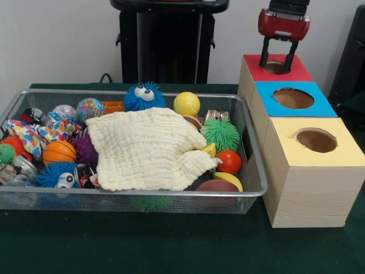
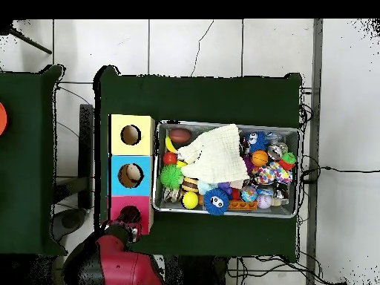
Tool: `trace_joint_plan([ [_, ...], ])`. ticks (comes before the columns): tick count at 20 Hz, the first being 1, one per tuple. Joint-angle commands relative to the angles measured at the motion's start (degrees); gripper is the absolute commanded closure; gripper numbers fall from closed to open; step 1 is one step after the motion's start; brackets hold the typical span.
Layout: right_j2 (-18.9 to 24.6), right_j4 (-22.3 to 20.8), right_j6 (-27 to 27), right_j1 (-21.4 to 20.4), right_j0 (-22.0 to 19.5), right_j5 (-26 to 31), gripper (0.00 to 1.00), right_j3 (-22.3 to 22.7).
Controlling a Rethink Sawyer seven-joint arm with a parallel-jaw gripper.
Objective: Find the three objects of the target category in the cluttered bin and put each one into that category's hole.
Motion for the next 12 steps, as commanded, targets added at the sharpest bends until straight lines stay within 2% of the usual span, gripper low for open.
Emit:
trace_joint_plan([
  [1, 4.71, 0.83, 12.56, 1.2, -0.93, 0.17, 0.0, 0.31],
  [8, 3.72, 0.68, 11.57, -0.63, -1.06, 2.89, 0.0, 0.37],
  [11, -0.1, 1.7, 11.55, -2.83, 2.79, 7.09, 0.0, -0.83],
  [12, -2.45, 2.22, 11.64, -3.11, 5.23, 9.68, 0.0, -2.48],
])
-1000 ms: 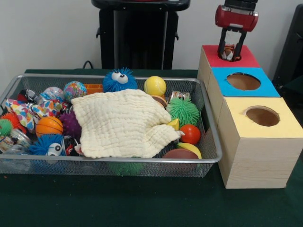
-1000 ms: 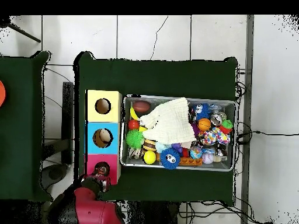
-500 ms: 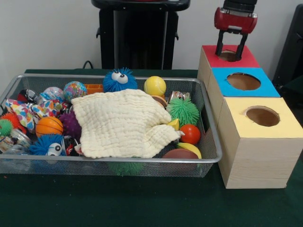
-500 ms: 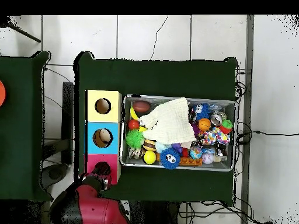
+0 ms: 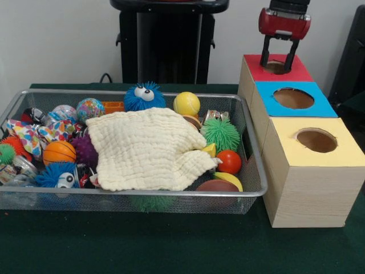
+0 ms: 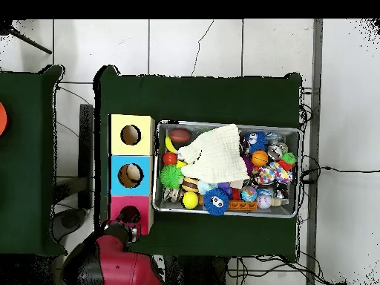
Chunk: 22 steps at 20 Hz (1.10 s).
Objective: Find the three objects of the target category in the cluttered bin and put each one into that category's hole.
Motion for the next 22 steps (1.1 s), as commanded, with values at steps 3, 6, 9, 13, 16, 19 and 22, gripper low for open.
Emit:
trace_joint_plan([
  [3, -8.94, 1.54, 11.28, -3.21, 9.74, 16.07, 0.0, -6.92],
  [6, -17.2, 0.28, 11.64, -1.42, 15.78, 22.46, 0.0, -12.72],
  [9, -17.53, -0.89, 11.41, -1.59, 15.63, 25.56, 0.0, -14.7],
  [13, -15.77, -1.17, 10.22, -2.06, 13.45, 25.11, 0.0, -14.73],
  [16, -12.22, -1.42, 7.81, -1.94, 9.29, 20.96, 0.0, -13.49],
  [19, -8.79, -2.15, 5.57, -1.01, 4.9, 17.68, 0.0, -13.65],
  [22, -6.51, -3.45, 3.79, -0.27, 1.47, 15.5, 0.0, -14.3],
])
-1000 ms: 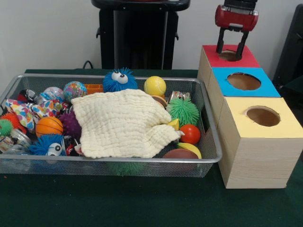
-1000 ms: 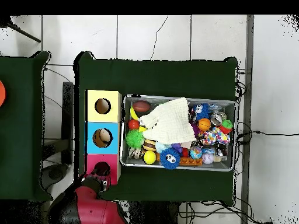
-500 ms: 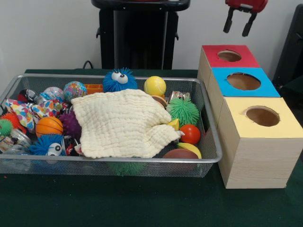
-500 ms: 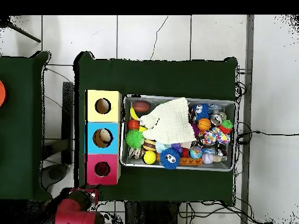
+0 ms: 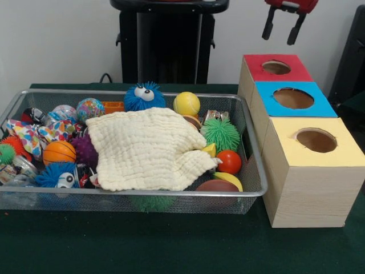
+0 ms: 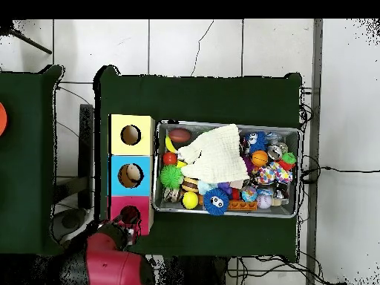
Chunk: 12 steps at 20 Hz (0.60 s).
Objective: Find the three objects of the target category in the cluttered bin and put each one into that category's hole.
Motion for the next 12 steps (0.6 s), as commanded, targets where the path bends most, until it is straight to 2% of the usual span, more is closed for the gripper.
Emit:
trace_joint_plan([
  [1, 6.66, -3.7, 3.45, 2.52, -7.46, -4.6, 0.0, -4.98],
  [12, 9.99, -8.12, 2.1, 3.71, -13.28, -5.04, 0.0, -8.0],
])
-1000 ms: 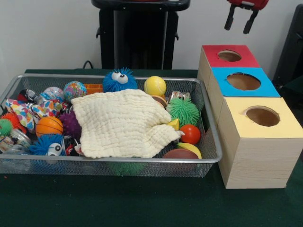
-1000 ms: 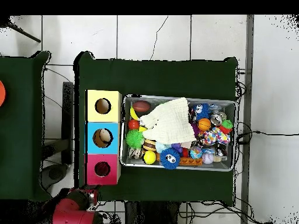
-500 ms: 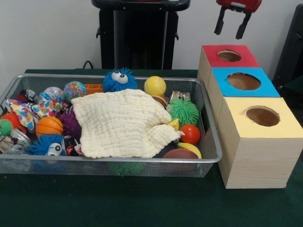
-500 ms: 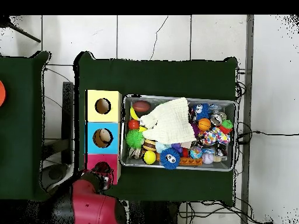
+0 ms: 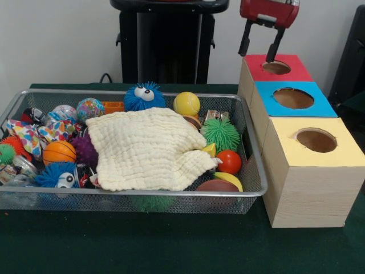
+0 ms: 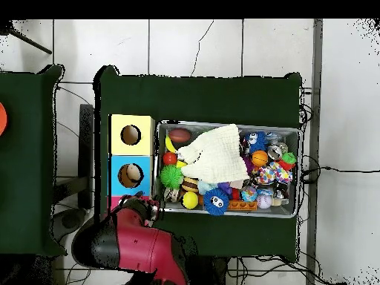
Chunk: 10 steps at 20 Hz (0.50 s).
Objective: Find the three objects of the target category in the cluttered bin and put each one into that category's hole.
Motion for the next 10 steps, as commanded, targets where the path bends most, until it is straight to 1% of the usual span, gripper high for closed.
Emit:
trace_joint_plan([
  [1, 7.52, -4.7, 2.01, 1.88, -3.91, -0.18, 0.0, -4.74],
  [7, 7.45, -7.19, 1.5, 1.29, -6.07, 2.07, 0.0, -6.75],
  [10, 9.16, -8.26, 0.39, 0.82, -8.47, 2.94, 0.0, -7.01],
])
